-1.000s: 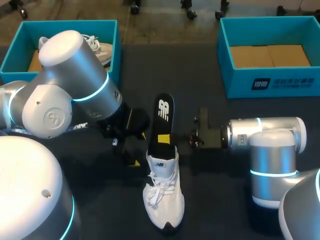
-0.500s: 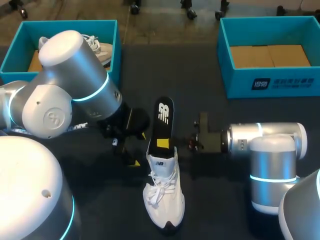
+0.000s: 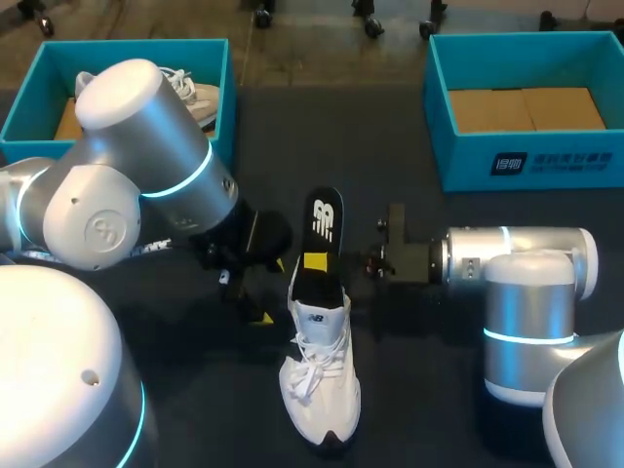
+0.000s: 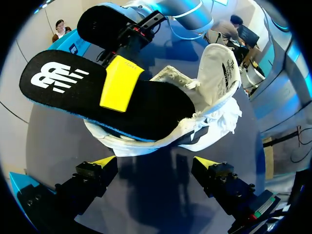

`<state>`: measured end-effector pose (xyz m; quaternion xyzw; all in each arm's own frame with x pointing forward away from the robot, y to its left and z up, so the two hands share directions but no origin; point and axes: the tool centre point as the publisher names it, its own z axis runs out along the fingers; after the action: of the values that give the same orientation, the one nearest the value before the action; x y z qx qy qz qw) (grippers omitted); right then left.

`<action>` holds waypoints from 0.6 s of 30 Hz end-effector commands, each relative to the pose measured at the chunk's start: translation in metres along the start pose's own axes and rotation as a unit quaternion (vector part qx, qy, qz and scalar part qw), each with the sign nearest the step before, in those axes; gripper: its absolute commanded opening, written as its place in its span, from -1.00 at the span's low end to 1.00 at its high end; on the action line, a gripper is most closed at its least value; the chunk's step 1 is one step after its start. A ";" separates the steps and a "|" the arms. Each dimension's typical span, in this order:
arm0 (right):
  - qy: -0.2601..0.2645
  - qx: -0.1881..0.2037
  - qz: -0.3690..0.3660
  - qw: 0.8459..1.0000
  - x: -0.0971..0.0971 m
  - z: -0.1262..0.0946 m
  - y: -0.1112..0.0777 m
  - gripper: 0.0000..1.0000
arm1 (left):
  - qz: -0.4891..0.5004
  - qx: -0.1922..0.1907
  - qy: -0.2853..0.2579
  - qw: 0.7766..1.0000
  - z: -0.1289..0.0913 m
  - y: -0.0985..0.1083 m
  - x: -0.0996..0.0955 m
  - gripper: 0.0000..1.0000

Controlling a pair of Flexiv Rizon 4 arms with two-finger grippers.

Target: Take the shoe out of the shoebox, open the shoe tongue, remove and reinsert the insole, then place the shoe into the shoebox

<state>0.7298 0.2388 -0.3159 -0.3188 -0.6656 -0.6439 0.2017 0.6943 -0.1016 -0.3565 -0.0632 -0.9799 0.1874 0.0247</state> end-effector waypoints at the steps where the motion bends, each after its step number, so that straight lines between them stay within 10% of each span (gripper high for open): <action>1: -0.002 -0.006 0.003 1.000 -0.002 0.002 0.003 -0.86 | 0.001 0.001 0.000 1.000 0.001 0.001 0.000 1.00; 18: -0.033 0.017 0.079 0.996 -0.003 0.004 -0.040 -1.00 | 0.001 0.001 0.000 1.000 0.001 0.001 0.000 1.00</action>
<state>0.7150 0.2396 -0.3433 -0.3777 -0.6533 -0.6106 0.2401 0.6943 -0.1016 -0.3565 -0.0632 -0.9799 0.1874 0.0247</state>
